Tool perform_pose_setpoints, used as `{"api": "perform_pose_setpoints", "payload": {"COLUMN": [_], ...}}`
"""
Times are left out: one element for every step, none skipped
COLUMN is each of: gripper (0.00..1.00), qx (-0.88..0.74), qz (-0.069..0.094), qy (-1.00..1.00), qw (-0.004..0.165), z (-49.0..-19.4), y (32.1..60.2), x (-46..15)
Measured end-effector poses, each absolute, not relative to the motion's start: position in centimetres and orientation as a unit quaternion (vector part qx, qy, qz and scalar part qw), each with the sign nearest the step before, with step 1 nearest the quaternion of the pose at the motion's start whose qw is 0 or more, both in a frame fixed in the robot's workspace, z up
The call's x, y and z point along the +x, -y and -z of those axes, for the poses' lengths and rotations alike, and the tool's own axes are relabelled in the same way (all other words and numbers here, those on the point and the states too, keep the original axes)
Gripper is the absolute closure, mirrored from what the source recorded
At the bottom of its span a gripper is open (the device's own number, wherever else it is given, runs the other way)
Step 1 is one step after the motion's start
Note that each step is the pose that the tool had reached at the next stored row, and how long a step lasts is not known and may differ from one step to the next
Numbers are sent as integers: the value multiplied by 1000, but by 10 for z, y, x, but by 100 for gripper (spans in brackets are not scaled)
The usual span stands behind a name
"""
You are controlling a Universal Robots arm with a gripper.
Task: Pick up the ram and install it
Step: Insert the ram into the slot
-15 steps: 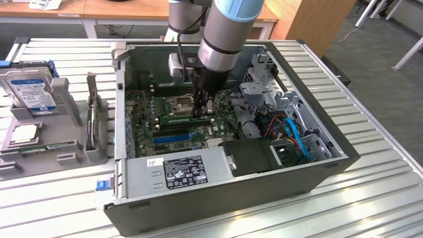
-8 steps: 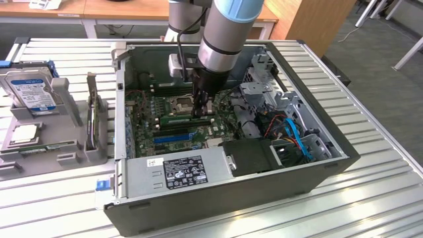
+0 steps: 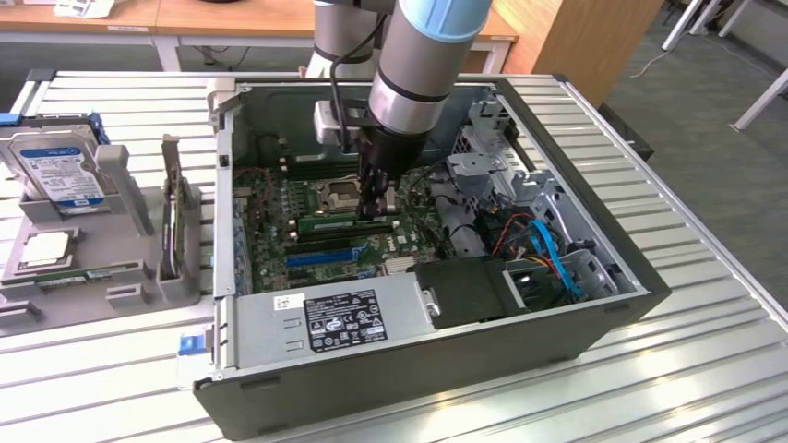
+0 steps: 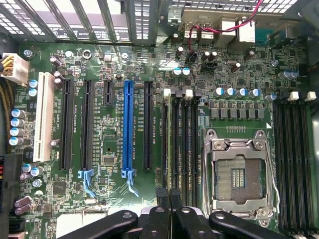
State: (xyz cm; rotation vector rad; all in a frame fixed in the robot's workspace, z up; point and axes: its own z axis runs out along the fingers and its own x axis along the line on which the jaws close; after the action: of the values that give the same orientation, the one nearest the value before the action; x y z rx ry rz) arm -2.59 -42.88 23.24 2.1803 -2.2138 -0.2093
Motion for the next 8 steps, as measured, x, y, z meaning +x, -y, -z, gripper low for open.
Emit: {"api": "perform_pose_setpoints", "payload": {"gripper": [88,88,88,88,88,88,88,88], "qx": [700,700,700,700,700,700,700,700], "qz": [67,67,67,67,67,67,67,67], "qy": [711,711,711,711,711,711,711,711], "qw": [14,14,14,14,14,14,14,14], "z": [-232,-232,-232,-232,-232,-232,-232,-232], "y": [429,429,429,429,429,429,429,429], "x": [-26,-26,-26,-26,-26,-26,-26,-26]}}
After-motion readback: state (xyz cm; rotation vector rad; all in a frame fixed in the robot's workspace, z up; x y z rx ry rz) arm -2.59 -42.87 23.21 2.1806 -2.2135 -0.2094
